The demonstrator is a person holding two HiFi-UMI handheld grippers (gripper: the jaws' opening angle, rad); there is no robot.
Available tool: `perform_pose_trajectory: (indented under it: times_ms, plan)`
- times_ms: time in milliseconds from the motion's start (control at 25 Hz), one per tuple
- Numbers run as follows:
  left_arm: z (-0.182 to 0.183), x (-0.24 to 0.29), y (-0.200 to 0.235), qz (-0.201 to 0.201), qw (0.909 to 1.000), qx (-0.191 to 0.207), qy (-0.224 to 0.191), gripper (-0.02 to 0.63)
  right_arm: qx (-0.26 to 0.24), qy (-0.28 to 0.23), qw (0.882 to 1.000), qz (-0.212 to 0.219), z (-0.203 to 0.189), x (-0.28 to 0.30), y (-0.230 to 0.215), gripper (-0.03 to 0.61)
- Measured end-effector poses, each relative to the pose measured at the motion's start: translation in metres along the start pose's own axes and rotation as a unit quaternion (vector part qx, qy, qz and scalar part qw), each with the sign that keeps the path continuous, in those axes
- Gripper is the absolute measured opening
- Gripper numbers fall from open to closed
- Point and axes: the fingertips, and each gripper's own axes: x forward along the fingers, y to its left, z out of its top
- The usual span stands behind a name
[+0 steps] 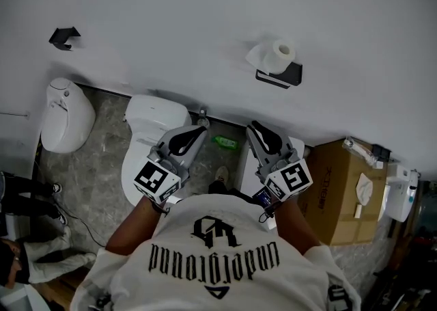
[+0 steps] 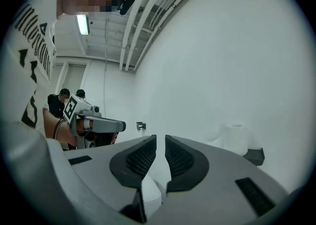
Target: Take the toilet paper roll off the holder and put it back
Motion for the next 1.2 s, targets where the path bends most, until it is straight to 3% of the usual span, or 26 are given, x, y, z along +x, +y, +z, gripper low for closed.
perform_pose_trajectory:
  times_ms: [520, 920, 1200]
  plan:
    - [0.002, 0.078, 0.035, 0.003, 1.0000, 0.000, -0.004, 0.014, 0.005, 0.014, 1.000, -0.013, -0.007, 0.029, -0.100, 0.067]
    - [0.008, 0.130, 0.042, -0.004, 1.0000, 0.006, 0.000, 0.014, 0.044, 0.018, 0.996, -0.074, -0.019, 0.042, -0.182, 0.255]
    - [0.006, 0.154, 0.051, -0.007, 0.9999, 0.007, 0.009, 0.014, 0.058, 0.024, 0.992, -0.112, -0.027, 0.053, -0.225, 0.312]
